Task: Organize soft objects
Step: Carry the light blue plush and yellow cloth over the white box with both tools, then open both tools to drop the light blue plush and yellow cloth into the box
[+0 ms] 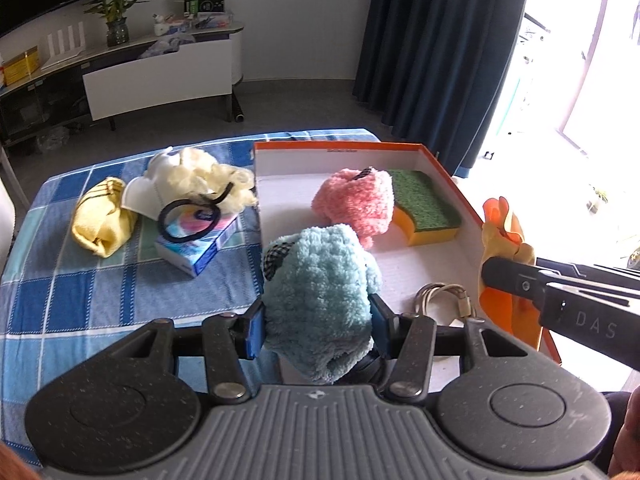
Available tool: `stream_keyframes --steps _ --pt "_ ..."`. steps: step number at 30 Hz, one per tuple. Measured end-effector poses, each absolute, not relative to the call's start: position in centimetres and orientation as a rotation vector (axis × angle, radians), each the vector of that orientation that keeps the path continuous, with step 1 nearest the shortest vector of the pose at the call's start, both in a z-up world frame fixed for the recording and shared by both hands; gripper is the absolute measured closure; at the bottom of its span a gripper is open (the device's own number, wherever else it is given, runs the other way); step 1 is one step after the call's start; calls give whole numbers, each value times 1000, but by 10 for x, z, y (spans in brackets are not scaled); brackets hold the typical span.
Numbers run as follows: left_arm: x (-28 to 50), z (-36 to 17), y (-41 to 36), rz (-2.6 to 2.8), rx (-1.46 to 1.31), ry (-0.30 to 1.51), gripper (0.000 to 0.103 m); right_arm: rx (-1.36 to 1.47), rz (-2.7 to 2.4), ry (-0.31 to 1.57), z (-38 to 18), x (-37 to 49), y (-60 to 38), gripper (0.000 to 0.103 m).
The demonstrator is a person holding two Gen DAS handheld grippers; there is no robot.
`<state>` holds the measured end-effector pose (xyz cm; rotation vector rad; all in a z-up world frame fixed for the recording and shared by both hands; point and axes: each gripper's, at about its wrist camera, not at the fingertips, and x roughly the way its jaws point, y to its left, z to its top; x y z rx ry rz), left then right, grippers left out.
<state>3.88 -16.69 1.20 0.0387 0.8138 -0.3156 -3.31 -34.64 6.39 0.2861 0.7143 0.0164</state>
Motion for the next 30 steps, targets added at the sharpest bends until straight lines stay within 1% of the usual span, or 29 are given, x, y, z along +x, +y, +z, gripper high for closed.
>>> stream_keyframes --steps 24,30 --pt "67 7 -209 -389 65 828 50 277 -37 728 52 -4 -376 72" --pt "74 4 -216 -403 61 835 49 273 -50 730 50 2 -380 70"
